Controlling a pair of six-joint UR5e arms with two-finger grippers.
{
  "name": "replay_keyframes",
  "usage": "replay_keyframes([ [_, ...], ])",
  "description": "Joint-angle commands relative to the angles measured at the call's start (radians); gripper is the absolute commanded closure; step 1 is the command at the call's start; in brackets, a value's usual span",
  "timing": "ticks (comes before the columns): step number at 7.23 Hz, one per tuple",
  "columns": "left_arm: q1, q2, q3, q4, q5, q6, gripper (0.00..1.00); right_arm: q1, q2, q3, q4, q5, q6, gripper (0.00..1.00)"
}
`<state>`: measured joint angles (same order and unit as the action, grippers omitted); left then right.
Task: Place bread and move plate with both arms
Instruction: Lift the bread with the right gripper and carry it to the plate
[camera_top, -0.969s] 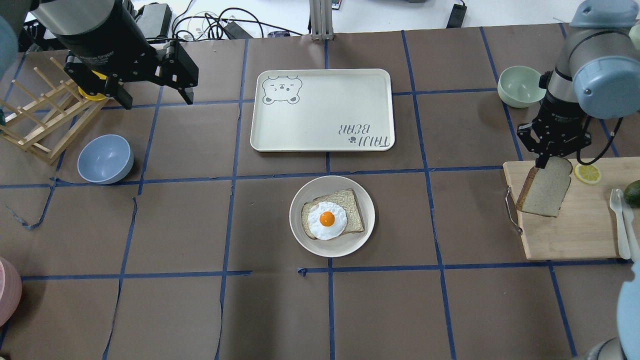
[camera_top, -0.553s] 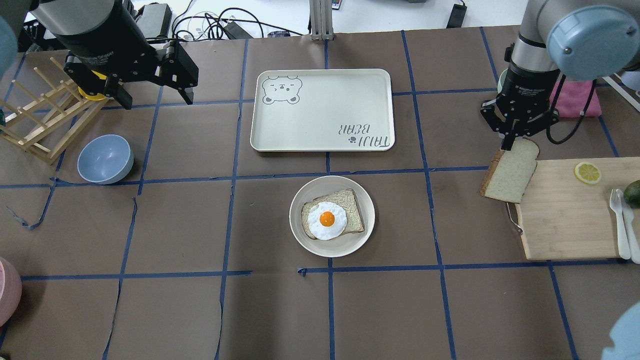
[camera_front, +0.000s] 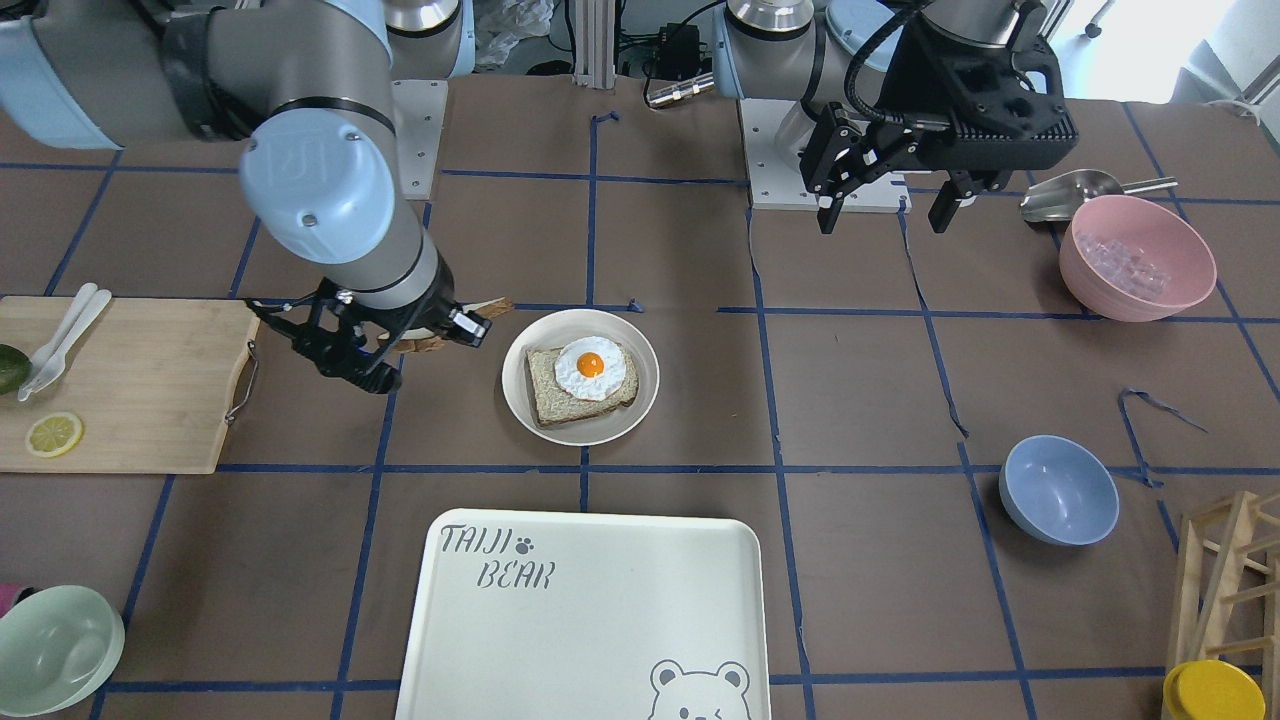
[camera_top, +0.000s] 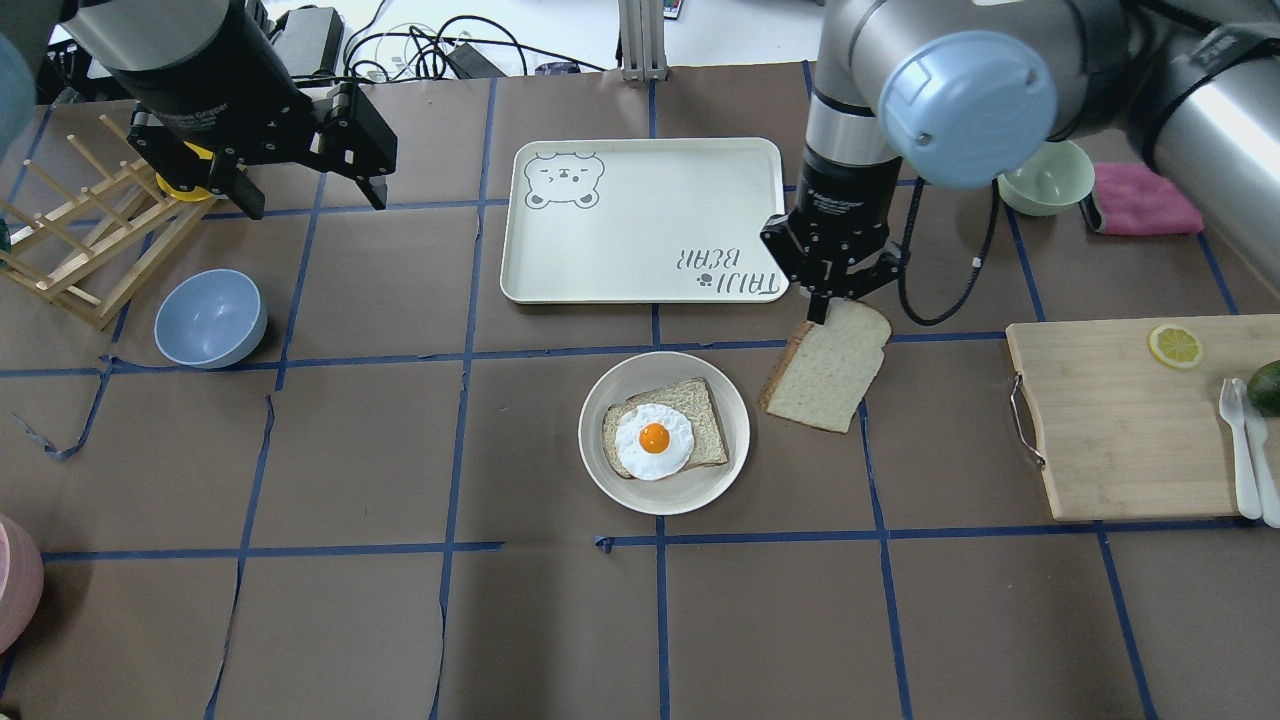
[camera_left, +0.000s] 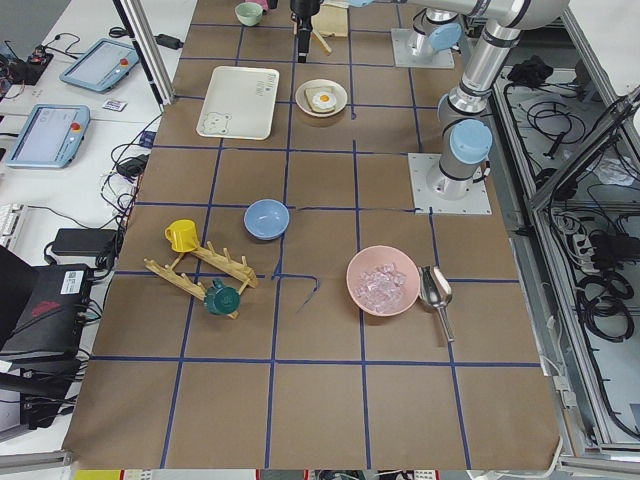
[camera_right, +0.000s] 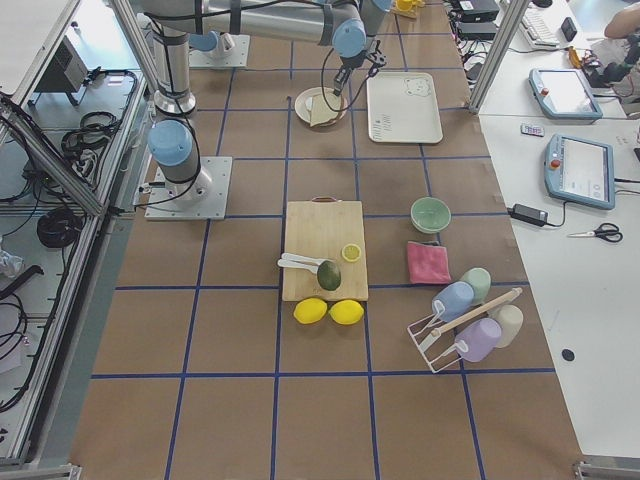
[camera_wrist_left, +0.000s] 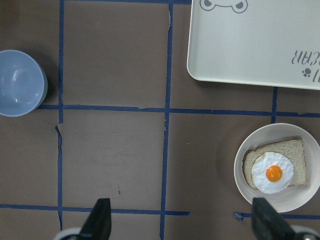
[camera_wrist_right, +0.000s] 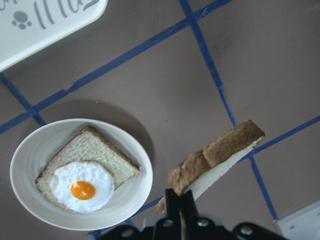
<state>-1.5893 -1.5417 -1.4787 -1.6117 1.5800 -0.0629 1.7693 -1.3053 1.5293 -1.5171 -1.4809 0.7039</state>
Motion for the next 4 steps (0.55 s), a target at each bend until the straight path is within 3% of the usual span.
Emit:
replay_keyframes([
  [1,0.0,0.0,0.0,-0.001,0.0,-0.002,0.0,0.144,0.04,0.006,-0.066,0.053,0.158,1.0],
  [4,0.0,0.0,0.0,0.001,0.0,-0.002,0.0,0.206,0.101,0.008,-0.155,0.05,0.157,1.0],
])
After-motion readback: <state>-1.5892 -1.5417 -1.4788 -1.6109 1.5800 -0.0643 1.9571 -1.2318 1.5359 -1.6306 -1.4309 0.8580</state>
